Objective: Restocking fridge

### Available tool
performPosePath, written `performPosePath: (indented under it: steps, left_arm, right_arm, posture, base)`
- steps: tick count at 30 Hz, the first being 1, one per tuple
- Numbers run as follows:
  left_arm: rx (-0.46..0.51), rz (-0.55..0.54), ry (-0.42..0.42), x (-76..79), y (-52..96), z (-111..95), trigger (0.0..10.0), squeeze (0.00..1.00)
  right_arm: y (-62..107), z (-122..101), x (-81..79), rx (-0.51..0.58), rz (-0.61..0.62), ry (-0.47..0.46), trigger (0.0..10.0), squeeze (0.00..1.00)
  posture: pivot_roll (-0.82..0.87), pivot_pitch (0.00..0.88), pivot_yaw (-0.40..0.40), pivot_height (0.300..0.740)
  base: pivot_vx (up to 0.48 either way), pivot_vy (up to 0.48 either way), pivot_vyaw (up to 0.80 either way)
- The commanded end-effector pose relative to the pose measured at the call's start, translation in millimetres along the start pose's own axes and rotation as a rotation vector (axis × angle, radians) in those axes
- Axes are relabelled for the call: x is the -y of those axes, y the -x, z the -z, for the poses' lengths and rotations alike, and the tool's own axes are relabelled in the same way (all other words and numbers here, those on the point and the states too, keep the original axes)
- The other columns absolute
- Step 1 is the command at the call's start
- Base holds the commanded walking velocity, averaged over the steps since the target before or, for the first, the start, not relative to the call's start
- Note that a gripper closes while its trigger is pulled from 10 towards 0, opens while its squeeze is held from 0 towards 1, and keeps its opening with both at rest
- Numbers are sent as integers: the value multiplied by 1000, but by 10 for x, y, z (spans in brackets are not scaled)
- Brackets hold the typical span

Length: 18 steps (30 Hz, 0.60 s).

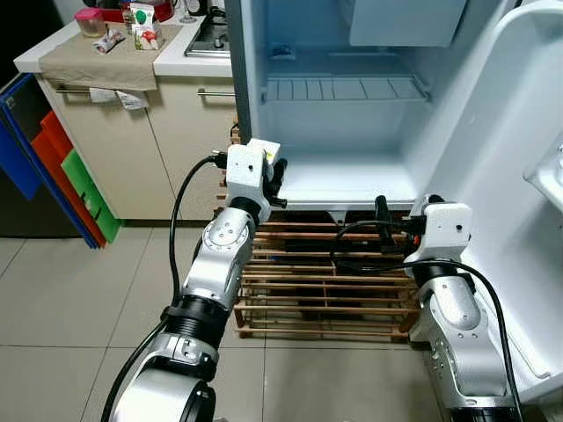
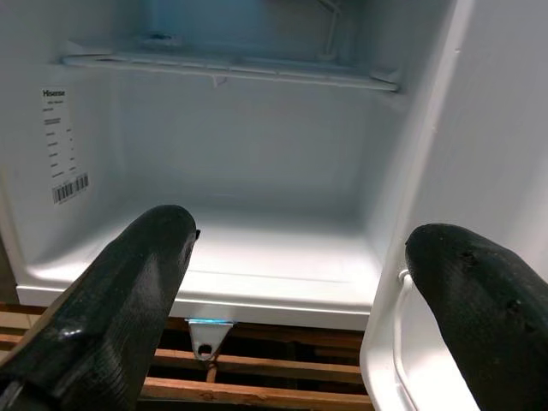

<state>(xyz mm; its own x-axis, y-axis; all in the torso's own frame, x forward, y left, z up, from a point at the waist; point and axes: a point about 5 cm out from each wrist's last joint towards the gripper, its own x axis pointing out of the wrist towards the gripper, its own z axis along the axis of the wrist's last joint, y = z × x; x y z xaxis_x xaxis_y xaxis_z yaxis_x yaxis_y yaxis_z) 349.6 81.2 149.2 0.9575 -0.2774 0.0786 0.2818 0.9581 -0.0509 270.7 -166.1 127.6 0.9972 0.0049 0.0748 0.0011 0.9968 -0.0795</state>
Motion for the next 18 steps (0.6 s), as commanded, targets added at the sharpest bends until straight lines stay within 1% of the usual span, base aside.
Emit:
performPosePath:
  steps: [1,2,3,4,5,6,8,9,10,11,12,14,15,16,17,18]
  left_arm:
    - [34,-4,-5,6,55,-70,10000,0]
    - [54,4,-9,29,99,-113,10000,0]
    - [83,21,-11,53,176,-189,10000,0]
    - [83,21,-11,53,176,-189,10000,0]
    - [96,34,-9,57,215,-224,10000,0]
    - [99,61,-25,63,273,-245,10000,0]
    - [84,89,-37,59,368,-233,10000,0]
    - [67,80,-42,42,416,-179,10000,0]
    - [67,80,-42,42,416,-179,10000,0]
    - [43,59,-36,31,420,-118,10000,0]
    - [40,51,-34,31,407,-105,10000,0]
    - [46,31,-33,31,371,-120,10000,0]
    - [66,12,-25,21,304,-156,10000,0]
    - [66,12,-25,21,304,-156,10000,0]
    - [92,-32,-13,-32,207,-192,10000,0]
    - [103,-56,-14,-69,165,-211,10000,0]
  right_arm:
    - [26,-79,41,45,32,4,10000,43]
    - [37,-108,53,65,47,0,10000,47]
    - [69,-197,66,116,68,-5,10000,55]
    - [69,-197,66,116,68,-5,10000,55]
    - [89,-250,61,142,68,-3,10000,47]
    - [126,-298,37,160,54,1,10000,55]
    - [193,-326,13,165,36,2,10000,55]
    - [235,-304,22,154,36,1,10000,55]
    - [235,-304,22,154,36,1,10000,55]
    - [264,-270,27,140,32,2,10000,51]
    - [278,-252,28,131,26,6,10000,51]
    - [309,-226,37,124,17,9,10000,55]
    - [357,-138,47,103,3,25,10000,51]
    - [357,-138,47,103,3,25,10000,51]
    - [408,43,49,55,-13,49,10000,55]
    - [419,107,56,39,-12,54,10000,55]
  posture:
    - [-223,0,44,740]
    - [-223,0,44,740]
    - [-223,0,44,740]
    - [-223,0,44,740]
    - [-214,0,41,740]
    - [-214,0,41,740]
    - [-202,0,35,740]
    - [-196,0,34,740]
    - [-196,0,34,740]
    - [-194,0,32,740]
    - [-191,0,31,740]
    - [-187,0,27,740]
    - [-185,0,25,740]
    - [-185,0,25,740]
    - [-191,0,29,740]
    - [-186,0,33,740]
  base:
    - [0,0,0]
    - [0,0,0]
    - [0,0,0]
    - [0,0,0]
    - [0,0,0]
    - [0,0,0]
    - [0,0,0]
    - [0,0,0]
    - [0,0,0]
    - [0,0,0]
    - [0,0,0]
    - [0,0,0]
    - [0,0,0]
    - [0,0,0]
    - [0,0,0]
    - [0,0,0]
